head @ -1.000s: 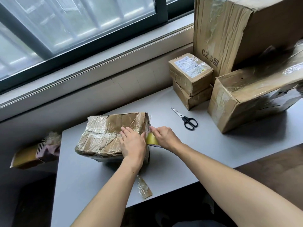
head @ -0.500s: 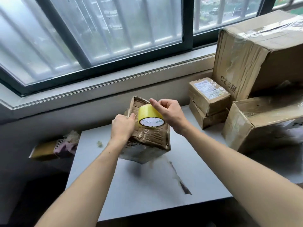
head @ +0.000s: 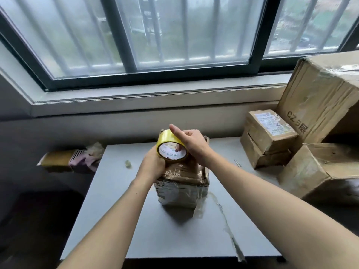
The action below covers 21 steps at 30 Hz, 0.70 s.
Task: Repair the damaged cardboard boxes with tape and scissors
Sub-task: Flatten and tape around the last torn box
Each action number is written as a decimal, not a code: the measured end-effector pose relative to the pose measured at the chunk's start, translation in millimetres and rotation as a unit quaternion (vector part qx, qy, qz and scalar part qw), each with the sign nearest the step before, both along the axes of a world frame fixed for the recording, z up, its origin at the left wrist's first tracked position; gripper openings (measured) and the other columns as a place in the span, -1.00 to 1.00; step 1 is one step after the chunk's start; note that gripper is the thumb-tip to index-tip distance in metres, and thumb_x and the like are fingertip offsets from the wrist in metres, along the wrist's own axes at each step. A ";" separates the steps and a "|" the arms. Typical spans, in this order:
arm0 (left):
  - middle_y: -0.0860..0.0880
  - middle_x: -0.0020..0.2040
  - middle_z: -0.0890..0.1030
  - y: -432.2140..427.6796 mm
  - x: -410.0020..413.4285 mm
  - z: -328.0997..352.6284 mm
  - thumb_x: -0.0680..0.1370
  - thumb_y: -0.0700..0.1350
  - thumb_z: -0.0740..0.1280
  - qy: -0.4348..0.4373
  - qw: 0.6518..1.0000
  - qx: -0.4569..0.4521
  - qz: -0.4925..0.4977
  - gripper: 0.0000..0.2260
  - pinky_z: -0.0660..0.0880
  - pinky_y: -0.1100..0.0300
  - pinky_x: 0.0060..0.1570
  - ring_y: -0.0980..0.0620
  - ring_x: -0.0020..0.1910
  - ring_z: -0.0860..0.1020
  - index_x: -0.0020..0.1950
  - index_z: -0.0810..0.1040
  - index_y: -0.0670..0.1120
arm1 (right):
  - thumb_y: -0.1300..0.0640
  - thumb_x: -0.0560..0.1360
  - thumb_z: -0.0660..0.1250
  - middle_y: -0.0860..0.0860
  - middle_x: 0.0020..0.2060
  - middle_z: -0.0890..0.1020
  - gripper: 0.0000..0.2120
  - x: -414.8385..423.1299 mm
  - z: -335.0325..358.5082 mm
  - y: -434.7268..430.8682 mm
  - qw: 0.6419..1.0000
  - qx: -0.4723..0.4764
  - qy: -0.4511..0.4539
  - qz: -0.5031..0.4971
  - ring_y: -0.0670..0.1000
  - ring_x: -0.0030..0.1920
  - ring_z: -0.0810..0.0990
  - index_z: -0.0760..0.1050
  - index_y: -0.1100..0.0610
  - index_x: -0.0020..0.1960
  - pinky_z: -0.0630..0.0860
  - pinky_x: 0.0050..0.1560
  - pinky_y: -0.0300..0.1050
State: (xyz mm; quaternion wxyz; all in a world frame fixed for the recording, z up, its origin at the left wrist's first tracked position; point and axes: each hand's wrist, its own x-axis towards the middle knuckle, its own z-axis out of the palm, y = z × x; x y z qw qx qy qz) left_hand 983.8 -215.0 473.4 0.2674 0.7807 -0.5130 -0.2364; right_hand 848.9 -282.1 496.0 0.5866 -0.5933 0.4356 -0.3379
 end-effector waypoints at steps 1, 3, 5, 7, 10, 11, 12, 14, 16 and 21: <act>-0.09 0.11 0.62 -0.7 2.4 -1.2 0.57 -0.27 0.20 -0.007 1.000 0.009 -0.013 -0.69 0.30 0.21 -0.09 -0.05 -0.05 0.46 0.26 0.51 -0.05 | -0.40 0.36 0.41 0.13 -0.36 0.42 -0.42 5.1 -1.0 -2.1 1.000 0.014 -0.001 -0.011 0.04 -0.34 0.37 0.41 0.13 -0.28 0.28 -0.27 -0.10; -0.15 0.15 0.62 -2.6 7.4 -4.2 0.55 -0.31 0.17 -0.014 0.999 0.025 -0.021 -0.71 0.29 0.22 -0.09 -0.08 -0.06 0.44 0.20 0.55 -0.12 | -0.43 0.32 0.41 0.13 -0.38 0.41 -0.41 12.0 -4.0 -4.5 0.999 0.027 0.005 -0.034 0.05 -0.38 0.41 0.35 0.08 -0.36 0.30 -0.23 -0.07; -0.20 0.19 0.62 -7.8 13.4 -9.7 0.56 -0.28 0.16 -0.036 0.997 0.051 -0.034 -0.73 0.30 0.19 -0.09 -0.22 0.04 0.51 0.20 0.54 -0.14 | -0.32 0.42 0.42 0.09 -0.46 0.34 -0.43 16.9 -4.1 -5.7 0.999 0.008 0.025 -0.037 0.02 -0.48 0.38 0.25 0.04 -0.45 0.27 -0.33 -0.09; -0.22 0.25 0.58 -11.3 17.6 -14.9 0.60 -0.23 0.12 -0.057 0.995 0.065 -0.047 -0.69 0.30 0.16 -0.08 -0.29 0.17 0.51 0.30 0.49 -0.13 | -0.22 0.51 0.39 0.00 -0.53 0.21 -0.39 17.4 3.2 -7.1 0.994 -0.056 0.095 -0.023 -0.04 -0.54 0.21 0.14 0.02 -0.49 0.14 -0.43 -0.10; -0.09 0.44 0.47 -15.3 24.0 -21.7 0.69 0.00 0.07 -0.030 0.996 0.059 -0.056 -0.59 0.36 0.08 0.17 -0.25 0.35 0.43 0.56 0.25 0.15 | -0.14 0.54 0.37 -0.07 -0.59 0.12 -0.37 -4.5 23.1 -12.7 0.973 -0.127 0.192 -0.032 -0.05 -0.55 0.10 0.08 0.04 -0.51 0.10 -0.47 -0.11; -0.06 0.47 0.43 -15.7 25.9 -23.9 0.69 0.05 0.05 -0.025 0.997 0.054 -0.058 -0.58 0.33 0.08 0.26 -0.22 0.40 0.40 0.57 0.18 0.21 | -0.11 0.54 0.36 -0.08 -0.61 0.12 -0.38 -20.0 27.3 -16.9 0.967 -0.130 0.216 -0.037 -0.04 -0.56 0.11 0.08 0.04 -0.50 0.11 -0.48 -0.12; -0.04 0.48 0.41 -16.6 27.0 -25.4 0.70 0.08 0.04 -0.022 0.997 0.052 -0.059 -0.58 0.31 0.08 0.31 -0.21 0.42 0.38 0.57 0.16 0.24 | -0.09 0.53 0.34 -0.08 -0.62 0.15 -0.40 -37.7 30.7 -20.3 0.956 -0.142 0.253 -0.035 -0.04 -0.56 0.13 0.10 0.06 -0.51 0.15 -0.47 -0.10; -0.03 0.48 0.41 -17.3 26.1 -26.7 0.69 0.10 0.04 -0.018 0.997 0.048 -0.057 -0.59 0.29 0.08 0.34 -0.19 0.44 0.36 0.56 0.17 0.25 | -0.08 0.51 0.30 -0.01 -0.62 0.28 -0.44 -69.1 31.7 -20.2 0.914 -0.182 0.361 -0.022 0.04 -0.51 0.29 0.21 0.14 -0.53 0.25 -0.44 -0.10; -0.02 0.48 0.41 -18.3 22.8 -26.8 0.69 0.11 0.05 -0.016 0.997 0.045 -0.062 -0.59 0.28 0.09 0.35 -0.17 0.45 0.36 0.56 0.18 0.25 | -0.09 0.52 0.29 0.06 -0.58 0.35 -0.46 -89.2 22.1 -13.6 0.884 -0.205 0.420 -0.014 0.12 -0.45 0.36 0.29 0.19 -0.51 0.27 -0.42 -0.10; -0.08 0.45 0.45 -16.2 20.2 -25.2 0.70 0.10 0.04 -0.050 0.996 0.048 -0.051 -0.60 0.29 0.10 0.32 -0.19 0.41 0.38 0.55 0.19 0.26 | -0.16 0.53 0.29 0.07 -0.58 0.34 -0.43 -101.1 -37.3 -1.8 0.897 -0.204 0.391 -0.039 0.19 -0.39 0.41 0.31 0.21 -0.48 0.24 -0.37 -0.03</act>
